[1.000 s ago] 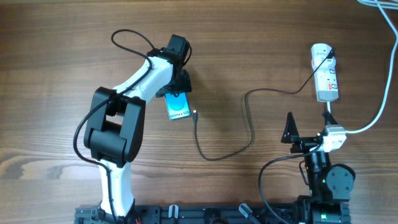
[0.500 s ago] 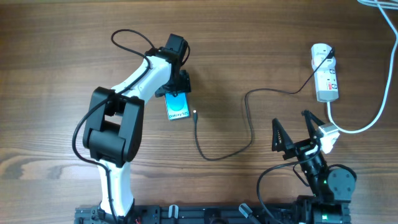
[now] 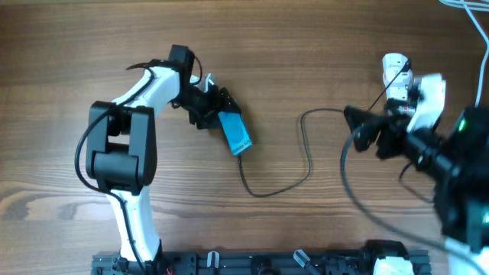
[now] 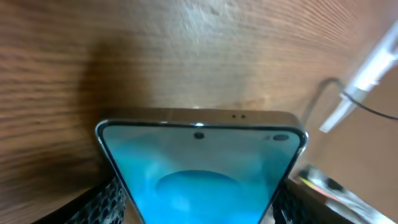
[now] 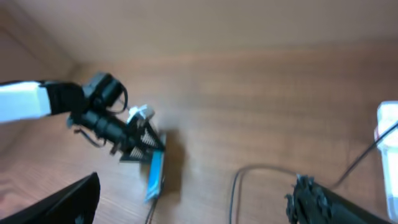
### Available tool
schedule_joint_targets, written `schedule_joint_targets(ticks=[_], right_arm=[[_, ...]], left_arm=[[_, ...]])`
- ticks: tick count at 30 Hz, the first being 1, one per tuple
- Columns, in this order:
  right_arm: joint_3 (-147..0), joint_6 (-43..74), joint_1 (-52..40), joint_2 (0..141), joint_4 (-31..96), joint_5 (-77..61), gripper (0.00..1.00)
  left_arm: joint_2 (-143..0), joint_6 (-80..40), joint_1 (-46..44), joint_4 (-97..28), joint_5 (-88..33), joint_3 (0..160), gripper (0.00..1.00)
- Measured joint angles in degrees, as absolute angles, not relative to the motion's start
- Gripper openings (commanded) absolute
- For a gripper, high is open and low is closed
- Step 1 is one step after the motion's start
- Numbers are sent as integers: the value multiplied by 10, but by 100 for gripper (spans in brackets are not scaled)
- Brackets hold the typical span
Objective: Plug charger to phone and switch on socket
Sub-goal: 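Move the right gripper to the phone and grasp its edge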
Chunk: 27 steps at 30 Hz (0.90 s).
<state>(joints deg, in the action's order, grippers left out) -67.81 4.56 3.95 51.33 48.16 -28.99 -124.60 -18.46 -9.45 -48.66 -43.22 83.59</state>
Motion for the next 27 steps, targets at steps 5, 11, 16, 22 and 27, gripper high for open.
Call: schedule_joint_targets(ticks=[5, 11, 16, 22, 27], right_arm=[[-782, 75, 39, 607, 510, -328, 83], [-785, 82, 15, 689, 572, -375, 84], [-771, 50, -47, 774, 589, -379, 84], [-763, 41, -131, 896, 542, -350, 83], [-763, 37, -218, 1006, 459, -342, 80]], left_arm=[[-1264, -168, -85, -490, -524, 822, 72], [-1270, -155, -85, -483, -552, 817, 72], [-1270, -155, -85, -475, -552, 816, 73], [-1270, -155, -86, -475, -552, 816, 73], [-1270, -155, -86, -475, -552, 816, 73]])
